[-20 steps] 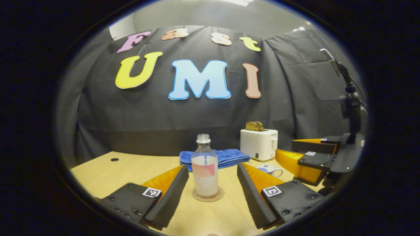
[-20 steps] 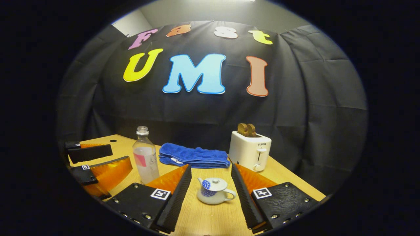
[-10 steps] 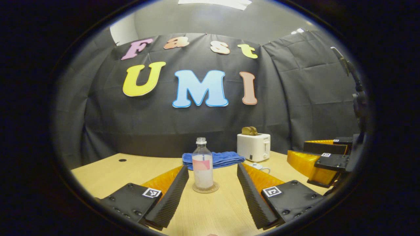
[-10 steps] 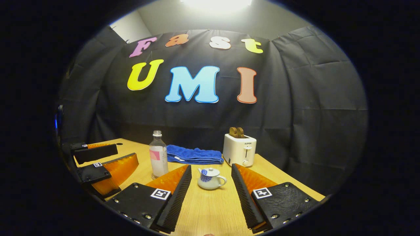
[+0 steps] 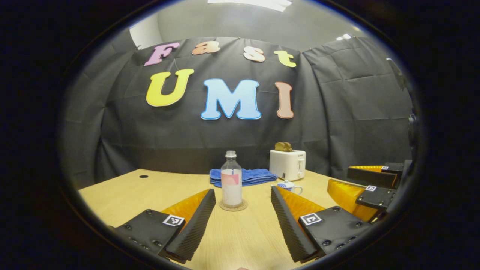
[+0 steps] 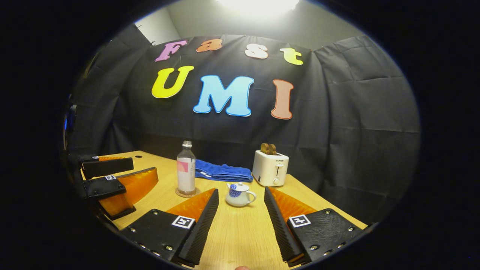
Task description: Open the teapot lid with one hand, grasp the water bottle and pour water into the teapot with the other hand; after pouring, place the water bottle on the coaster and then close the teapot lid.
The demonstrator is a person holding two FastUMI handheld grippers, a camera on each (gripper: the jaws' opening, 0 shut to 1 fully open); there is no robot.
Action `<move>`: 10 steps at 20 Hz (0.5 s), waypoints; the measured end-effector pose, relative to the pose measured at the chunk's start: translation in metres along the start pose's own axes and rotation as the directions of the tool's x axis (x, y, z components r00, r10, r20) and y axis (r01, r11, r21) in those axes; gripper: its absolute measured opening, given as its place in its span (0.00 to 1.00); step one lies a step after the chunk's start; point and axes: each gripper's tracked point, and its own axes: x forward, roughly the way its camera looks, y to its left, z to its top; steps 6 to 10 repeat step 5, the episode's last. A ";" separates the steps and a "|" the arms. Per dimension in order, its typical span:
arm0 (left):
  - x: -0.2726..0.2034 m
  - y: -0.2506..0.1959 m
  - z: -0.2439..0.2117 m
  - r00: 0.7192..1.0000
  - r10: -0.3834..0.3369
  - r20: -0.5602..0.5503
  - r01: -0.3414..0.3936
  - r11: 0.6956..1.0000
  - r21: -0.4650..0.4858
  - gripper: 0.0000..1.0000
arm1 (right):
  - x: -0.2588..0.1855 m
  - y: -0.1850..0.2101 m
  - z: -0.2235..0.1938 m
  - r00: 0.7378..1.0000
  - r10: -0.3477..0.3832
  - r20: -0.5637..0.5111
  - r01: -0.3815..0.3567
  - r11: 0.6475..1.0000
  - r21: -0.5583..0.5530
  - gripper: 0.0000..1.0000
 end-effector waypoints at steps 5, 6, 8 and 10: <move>-0.008 -0.002 0.004 1.000 0.002 0.015 -0.002 1.000 0.023 1.00 | -0.001 0.000 0.003 0.999 -0.011 0.036 0.010 1.000 0.011 0.76; -0.008 -0.002 0.004 1.000 0.002 0.015 -0.002 1.000 0.023 1.00 | -0.001 0.000 0.003 0.999 -0.011 0.036 0.010 1.000 0.011 0.76; -0.008 -0.002 0.004 1.000 0.002 0.015 -0.002 1.000 0.023 1.00 | -0.001 0.000 0.003 0.999 -0.011 0.036 0.010 1.000 0.011 0.76; -0.008 -0.002 0.004 1.000 0.002 0.015 -0.002 1.000 0.023 1.00 | -0.001 0.000 0.003 0.999 -0.011 0.036 0.010 1.000 0.011 0.76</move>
